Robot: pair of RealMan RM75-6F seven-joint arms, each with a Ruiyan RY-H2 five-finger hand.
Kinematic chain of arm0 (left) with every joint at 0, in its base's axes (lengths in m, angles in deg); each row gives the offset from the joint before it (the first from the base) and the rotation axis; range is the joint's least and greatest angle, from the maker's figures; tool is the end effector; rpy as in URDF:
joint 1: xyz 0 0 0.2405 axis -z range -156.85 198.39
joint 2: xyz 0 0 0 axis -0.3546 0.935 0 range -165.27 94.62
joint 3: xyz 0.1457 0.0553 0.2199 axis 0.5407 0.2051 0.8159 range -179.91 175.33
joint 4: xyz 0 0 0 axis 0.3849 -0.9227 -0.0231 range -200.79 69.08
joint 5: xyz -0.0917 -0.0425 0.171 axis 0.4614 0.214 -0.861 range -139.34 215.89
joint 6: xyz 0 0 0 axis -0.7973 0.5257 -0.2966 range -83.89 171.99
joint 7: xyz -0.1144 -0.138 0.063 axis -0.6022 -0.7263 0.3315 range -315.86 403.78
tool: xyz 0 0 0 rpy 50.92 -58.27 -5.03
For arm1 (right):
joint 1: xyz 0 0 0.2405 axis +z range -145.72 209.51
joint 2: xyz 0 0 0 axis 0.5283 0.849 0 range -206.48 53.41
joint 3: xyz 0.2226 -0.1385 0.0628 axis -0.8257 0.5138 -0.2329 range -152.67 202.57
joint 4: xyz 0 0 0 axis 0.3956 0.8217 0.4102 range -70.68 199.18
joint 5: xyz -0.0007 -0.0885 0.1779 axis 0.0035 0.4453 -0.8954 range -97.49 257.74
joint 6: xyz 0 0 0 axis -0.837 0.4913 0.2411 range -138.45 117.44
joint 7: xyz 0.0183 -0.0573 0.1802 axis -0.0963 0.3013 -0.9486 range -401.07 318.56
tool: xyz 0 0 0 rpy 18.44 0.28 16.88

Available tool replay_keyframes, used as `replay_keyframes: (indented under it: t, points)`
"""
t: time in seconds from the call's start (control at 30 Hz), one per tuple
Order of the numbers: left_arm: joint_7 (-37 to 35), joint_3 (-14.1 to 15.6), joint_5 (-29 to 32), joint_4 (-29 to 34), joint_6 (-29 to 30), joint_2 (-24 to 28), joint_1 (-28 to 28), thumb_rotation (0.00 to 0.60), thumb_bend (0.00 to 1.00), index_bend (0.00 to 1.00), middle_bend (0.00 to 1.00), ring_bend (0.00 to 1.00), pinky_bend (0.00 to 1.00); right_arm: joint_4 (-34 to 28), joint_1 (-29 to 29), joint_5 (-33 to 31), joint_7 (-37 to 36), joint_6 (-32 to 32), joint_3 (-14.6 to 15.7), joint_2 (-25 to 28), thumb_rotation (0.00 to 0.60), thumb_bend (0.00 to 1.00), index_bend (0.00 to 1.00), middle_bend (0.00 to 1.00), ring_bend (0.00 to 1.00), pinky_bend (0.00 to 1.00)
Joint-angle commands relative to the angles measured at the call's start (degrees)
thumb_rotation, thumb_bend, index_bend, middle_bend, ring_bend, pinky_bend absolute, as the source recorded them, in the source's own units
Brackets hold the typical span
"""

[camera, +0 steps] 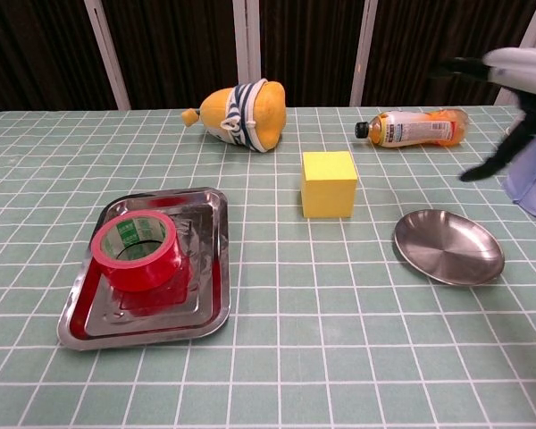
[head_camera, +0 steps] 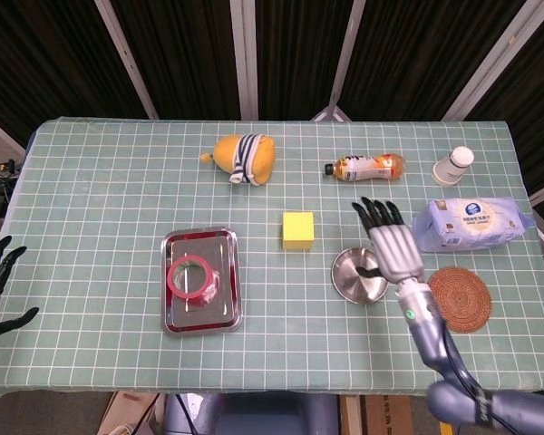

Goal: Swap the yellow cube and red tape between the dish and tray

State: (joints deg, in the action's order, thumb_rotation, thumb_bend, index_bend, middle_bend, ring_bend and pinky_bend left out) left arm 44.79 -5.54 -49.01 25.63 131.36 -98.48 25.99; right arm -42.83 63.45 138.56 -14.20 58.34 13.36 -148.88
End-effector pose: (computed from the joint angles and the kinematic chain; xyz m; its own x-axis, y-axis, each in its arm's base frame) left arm -0.3128 0.2305 0.1884 0.4367 -0.0490 0.8983 0.8980 -0.0359 -0.4386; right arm -0.1837 -0.3531 0.0903 0.3882 -0.1478 0.9096 -0.9178 -0.1514 0.3671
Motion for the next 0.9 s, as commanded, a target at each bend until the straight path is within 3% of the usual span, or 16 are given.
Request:
replay_keyframes:
  t: [0.03, 0.1, 0.17, 0.33, 0.67, 0.9]
  points:
    - [-1.5, 0.7, -1.9, 0.6, -2.1, 1.4, 1.5, 0.6, 0.11, 0.14, 0.0, 0.0, 0.0, -3.2, -14.5, 14.4, -12.8, 12.0, 11.1, 9.4, 0.6, 0.03, 0.0, 0.0, 0.0, 0.0]
    - [1.3, 0.0, -3.5, 0.9, -7.6, 2.3, 6.0, 0.6, 0.1, 0.14, 0.0, 0.0, 0.0, 0.9, -19.4, 19.7, -17.4, 16.9, 14.7, 9.5, 0.6, 0.03, 0.0, 0.0, 0.0, 0.0]
    - [0.8, -1.2, -2.9, 2.4, -12.7, 2.7, 9.7, 0.6, 0.1, 0.14, 0.0, 0.0, 0.0, 4.2, -21.4, 23.3, -20.0, 19.8, 15.5, 8.3, 0.6, 0.03, 0.0, 0.0, 0.0, 0.0]
    - [3.1, -2.6, -0.1, 5.1, -21.5, 3.0, 15.4, 0.6, 0.08, 0.14, 0.0, 0.0, 0.0, 7.7, -23.0, 24.8, -22.5, 21.1, 15.0, 6.6, 0.6, 0.03, 0.0, 0.0, 0.0, 0.0]
    - [9.4, -3.7, 9.0, 12.4, -37.8, 2.0, 24.6, 0.6, 0.05, 0.14, 0.0, 0.0, 0.0, 8.5, -23.7, 22.8, -21.6, 18.6, 13.6, 5.7, 0.6, 0.03, 0.0, 0.0, 0.0, 0.0]
    - [13.6, -3.4, 13.2, 14.2, -40.7, -2.0, 28.0, 0.6, 0.05, 0.14, 0.0, 0.0, 0.0, 8.7, -24.3, 22.0, -21.4, 17.9, 12.4, 4.8, 0.6, 0.03, 0.0, 0.0, 0.0, 0.0]
